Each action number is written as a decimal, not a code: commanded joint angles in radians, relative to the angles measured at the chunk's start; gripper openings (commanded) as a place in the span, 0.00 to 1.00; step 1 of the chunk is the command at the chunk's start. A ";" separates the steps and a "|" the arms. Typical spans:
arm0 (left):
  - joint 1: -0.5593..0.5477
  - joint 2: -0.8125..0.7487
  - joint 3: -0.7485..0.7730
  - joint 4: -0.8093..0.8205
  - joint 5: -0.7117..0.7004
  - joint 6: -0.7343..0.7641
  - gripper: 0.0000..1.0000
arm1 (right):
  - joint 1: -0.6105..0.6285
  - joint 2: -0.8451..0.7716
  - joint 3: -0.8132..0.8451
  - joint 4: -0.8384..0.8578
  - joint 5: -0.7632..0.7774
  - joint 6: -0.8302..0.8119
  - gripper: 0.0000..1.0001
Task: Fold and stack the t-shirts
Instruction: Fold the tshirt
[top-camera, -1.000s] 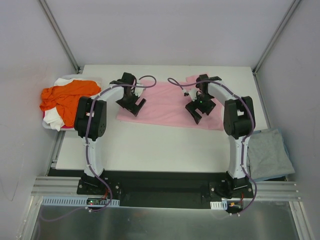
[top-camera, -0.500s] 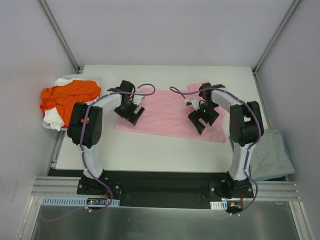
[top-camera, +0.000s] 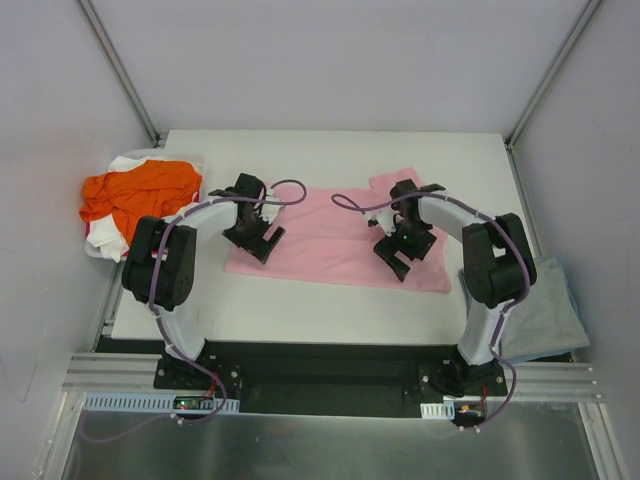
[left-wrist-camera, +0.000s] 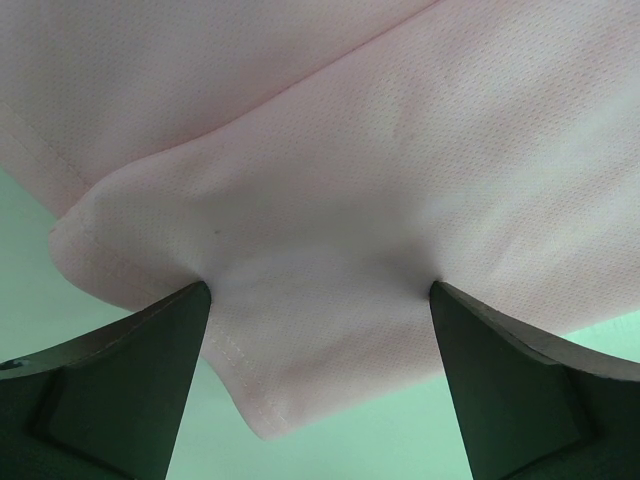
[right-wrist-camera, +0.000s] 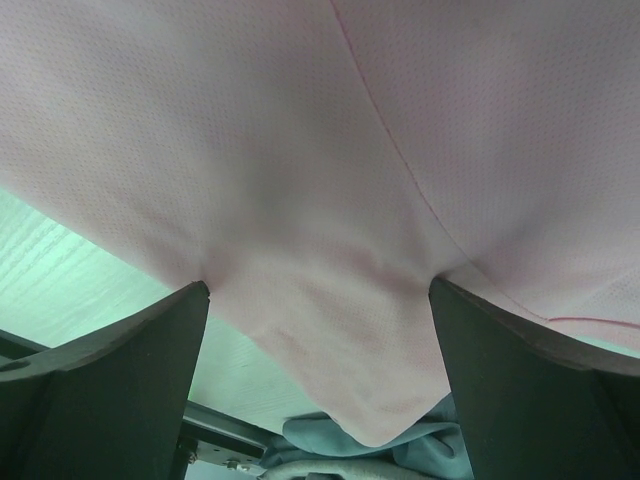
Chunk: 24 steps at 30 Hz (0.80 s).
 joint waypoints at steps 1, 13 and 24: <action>-0.019 -0.022 -0.052 -0.031 -0.006 -0.023 0.92 | 0.021 -0.066 -0.030 0.012 0.043 0.008 0.97; -0.032 -0.075 -0.132 -0.019 -0.026 -0.025 0.92 | 0.055 -0.080 -0.091 0.022 0.031 0.016 0.96; -0.046 -0.127 -0.198 -0.019 -0.038 -0.026 0.92 | 0.086 -0.124 -0.168 0.044 0.058 0.017 0.96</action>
